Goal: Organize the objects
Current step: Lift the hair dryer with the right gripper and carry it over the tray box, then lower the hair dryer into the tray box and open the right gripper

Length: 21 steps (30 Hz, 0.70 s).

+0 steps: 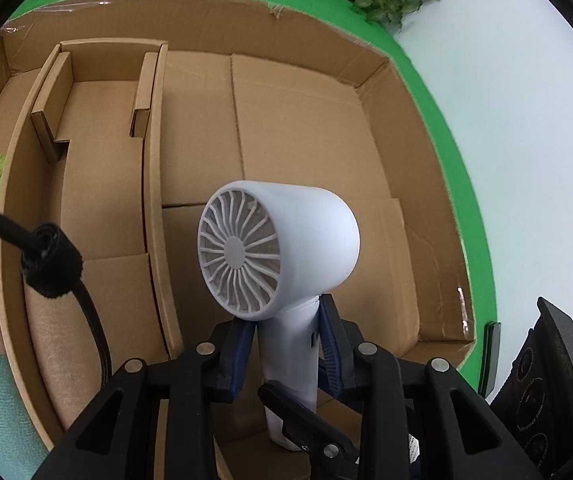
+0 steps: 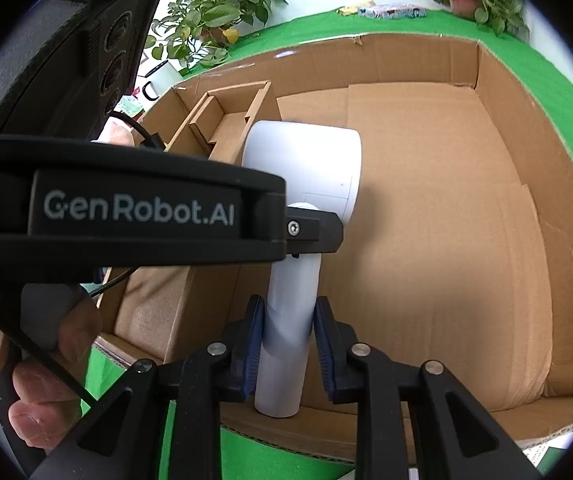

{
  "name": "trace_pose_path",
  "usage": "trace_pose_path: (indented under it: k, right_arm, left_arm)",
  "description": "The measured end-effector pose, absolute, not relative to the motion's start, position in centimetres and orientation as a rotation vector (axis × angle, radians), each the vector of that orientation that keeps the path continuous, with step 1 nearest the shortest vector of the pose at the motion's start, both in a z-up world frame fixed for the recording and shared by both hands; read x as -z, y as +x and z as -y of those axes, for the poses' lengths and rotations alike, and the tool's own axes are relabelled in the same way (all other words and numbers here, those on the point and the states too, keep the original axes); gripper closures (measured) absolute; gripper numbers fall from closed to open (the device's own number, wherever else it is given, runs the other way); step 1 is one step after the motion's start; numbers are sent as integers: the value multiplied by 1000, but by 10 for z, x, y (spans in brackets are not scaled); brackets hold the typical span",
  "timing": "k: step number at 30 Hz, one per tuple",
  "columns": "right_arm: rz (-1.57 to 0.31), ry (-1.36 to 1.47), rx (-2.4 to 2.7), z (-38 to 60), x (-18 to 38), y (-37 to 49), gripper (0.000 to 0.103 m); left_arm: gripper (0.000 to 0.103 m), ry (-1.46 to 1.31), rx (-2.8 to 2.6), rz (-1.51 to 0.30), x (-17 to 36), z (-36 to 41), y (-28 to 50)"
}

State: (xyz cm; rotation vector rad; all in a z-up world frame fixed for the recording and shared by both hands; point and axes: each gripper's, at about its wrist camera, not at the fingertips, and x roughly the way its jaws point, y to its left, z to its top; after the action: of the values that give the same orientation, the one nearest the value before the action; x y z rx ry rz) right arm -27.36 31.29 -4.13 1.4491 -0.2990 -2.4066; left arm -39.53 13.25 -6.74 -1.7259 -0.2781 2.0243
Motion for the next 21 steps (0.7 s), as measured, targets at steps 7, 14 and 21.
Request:
trace_pose_path:
  k: [7, 14, 21]
  right_arm:
    - [322, 1466, 2383, -316, 44, -270, 77]
    - [296, 1432, 2420, -321, 37, -261, 77]
    - [328, 1456, 2380, -315, 46, -277, 78]
  left_arm:
    - [56, -1743, -2032, 284, 59, -130, -393]
    - [54, -1641, -2114, 327, 26, -96, -369]
    - [54, -1572, -2217, 387, 7, -38, -334]
